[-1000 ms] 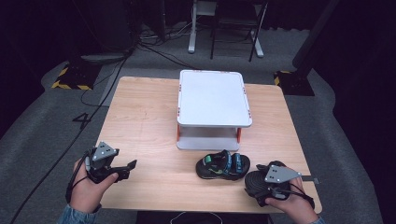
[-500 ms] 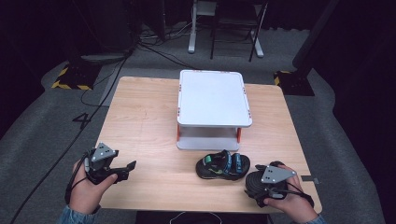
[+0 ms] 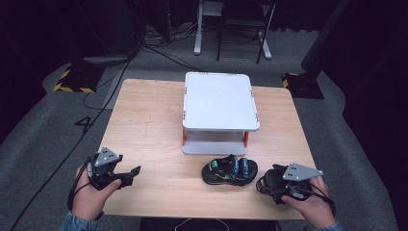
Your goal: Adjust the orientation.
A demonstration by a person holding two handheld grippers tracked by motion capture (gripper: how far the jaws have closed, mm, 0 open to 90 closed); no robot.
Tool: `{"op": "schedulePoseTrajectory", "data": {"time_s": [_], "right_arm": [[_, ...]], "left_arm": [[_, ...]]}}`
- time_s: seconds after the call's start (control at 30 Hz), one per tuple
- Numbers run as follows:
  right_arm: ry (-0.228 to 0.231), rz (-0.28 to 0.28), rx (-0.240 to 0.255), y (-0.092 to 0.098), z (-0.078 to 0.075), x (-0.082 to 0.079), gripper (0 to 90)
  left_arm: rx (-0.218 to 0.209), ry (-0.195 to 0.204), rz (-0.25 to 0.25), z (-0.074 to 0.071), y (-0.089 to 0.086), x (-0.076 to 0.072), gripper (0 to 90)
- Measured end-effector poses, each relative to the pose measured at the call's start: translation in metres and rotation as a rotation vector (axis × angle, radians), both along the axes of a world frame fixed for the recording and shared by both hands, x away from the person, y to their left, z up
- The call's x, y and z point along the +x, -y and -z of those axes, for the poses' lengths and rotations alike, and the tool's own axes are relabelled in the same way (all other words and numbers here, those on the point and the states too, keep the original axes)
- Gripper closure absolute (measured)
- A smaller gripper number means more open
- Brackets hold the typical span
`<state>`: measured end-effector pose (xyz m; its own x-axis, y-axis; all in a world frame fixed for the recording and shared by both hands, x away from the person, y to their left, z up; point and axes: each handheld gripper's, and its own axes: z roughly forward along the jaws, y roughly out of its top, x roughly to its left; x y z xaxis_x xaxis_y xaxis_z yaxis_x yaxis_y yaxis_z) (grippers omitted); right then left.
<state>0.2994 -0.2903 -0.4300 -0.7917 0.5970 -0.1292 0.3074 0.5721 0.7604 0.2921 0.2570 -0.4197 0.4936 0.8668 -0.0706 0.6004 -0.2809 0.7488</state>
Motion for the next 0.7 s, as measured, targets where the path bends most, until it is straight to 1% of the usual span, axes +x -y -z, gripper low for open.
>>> {"op": "schedulePoseTrajectory", "data": {"time_s": [0.1, 0.13, 0.17, 0.2, 0.23, 0.3, 0.33, 0.43, 0.47, 0.53, 0.6, 0.63, 0.7], "right_arm": [[0.014, 0.042, 0.027, 0.007, -0.009, -0.001, 17.4], [0.014, 0.042, 0.027, 0.007, -0.009, -0.001, 17.4], [0.034, 0.070, 0.046, 0.011, -0.015, -0.001, 18.4], [0.045, 0.077, 0.056, 0.012, -0.017, -0.001, 21.3], [0.073, 0.086, 0.063, 0.013, -0.021, -0.001, 21.6], [0.079, 0.119, 0.089, 0.016, -0.029, 0.001, 21.9], [0.093, 0.128, 0.107, 0.018, -0.032, 0.003, 22.1], [0.142, 0.163, 0.139, 0.021, -0.036, 0.009, 22.5], [0.171, 0.171, 0.154, 0.021, -0.037, 0.011, 22.5], [0.234, 0.191, 0.196, 0.018, -0.037, 0.015, 22.6], [0.283, 0.218, 0.233, 0.017, -0.033, 0.021, 22.5], [0.288, 0.231, 0.247, 0.018, -0.029, 0.024, 22.5], [0.254, 0.252, 0.237, 0.021, -0.017, 0.030, 21.9]], "left_arm": [[-0.002, 0.000, 0.000, 0.000, 0.001, 0.000, 23.5], [-0.002, 0.000, 0.000, 0.000, 0.001, 0.000, 23.5], [-0.002, -0.001, 0.004, 0.000, 0.001, 0.000, 23.6], [-0.001, -0.001, 0.004, 0.000, 0.001, 0.000, 23.6], [0.002, -0.001, 0.005, 0.000, 0.001, 0.001, 23.6], [0.001, -0.001, 0.004, 0.000, 0.002, 0.000, 23.6], [0.003, -0.001, 0.004, 0.000, 0.002, 0.000, 23.6], [0.004, -0.004, 0.007, 0.000, 0.002, 0.001, 23.6], [0.001, -0.006, 0.002, 0.001, 0.002, 0.001, 23.6], [-0.002, -0.008, 0.003, 0.001, 0.003, 0.001, 23.7], [-0.004, -0.006, 0.008, 0.001, 0.003, 0.001, 23.9], [-0.002, -0.002, 0.010, 0.001, 0.003, 0.001, 23.9], [-0.001, -0.001, 0.010, 0.000, 0.002, 0.000, 23.9]]}}
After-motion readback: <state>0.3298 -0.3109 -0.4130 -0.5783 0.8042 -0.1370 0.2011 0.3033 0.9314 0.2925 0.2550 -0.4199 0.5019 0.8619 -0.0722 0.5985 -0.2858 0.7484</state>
